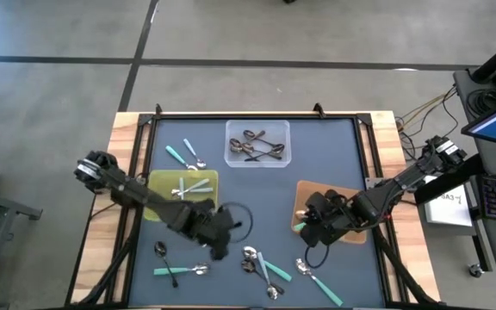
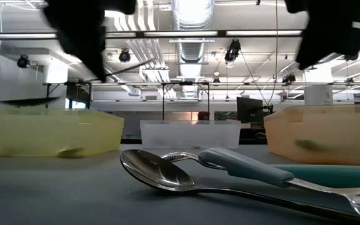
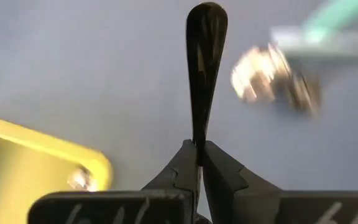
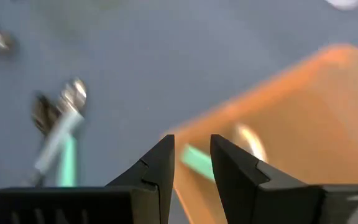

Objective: Sort silverware by color (type)
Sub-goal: Put the black spoon into the transparent bin

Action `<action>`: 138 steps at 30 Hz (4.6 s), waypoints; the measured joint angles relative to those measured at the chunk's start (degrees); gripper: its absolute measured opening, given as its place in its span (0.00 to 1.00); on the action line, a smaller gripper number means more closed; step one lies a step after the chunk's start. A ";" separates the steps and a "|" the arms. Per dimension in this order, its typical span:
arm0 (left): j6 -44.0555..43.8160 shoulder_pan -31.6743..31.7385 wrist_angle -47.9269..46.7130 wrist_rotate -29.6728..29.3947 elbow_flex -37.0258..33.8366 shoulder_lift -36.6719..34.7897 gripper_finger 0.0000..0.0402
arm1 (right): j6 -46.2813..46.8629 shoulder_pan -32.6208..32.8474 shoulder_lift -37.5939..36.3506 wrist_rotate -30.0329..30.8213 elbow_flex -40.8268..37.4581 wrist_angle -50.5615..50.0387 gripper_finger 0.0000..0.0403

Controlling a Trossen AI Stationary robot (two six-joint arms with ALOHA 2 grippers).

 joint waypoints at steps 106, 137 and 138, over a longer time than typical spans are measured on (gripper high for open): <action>-92.67 -22.84 -14.78 19.05 -5.81 6.75 0.25 | -22.86 -25.26 -8.11 -2.14 -0.48 11.77 0.24; -93.78 -25.18 -8.28 22.86 -10.23 7.65 0.14 | -22.43 -25.26 -8.11 -3.56 -2.51 11.81 0.24; -93.18 -25.08 -8.13 22.79 -10.25 7.63 0.10 | -22.43 -25.26 -8.11 -3.56 -2.51 11.81 0.24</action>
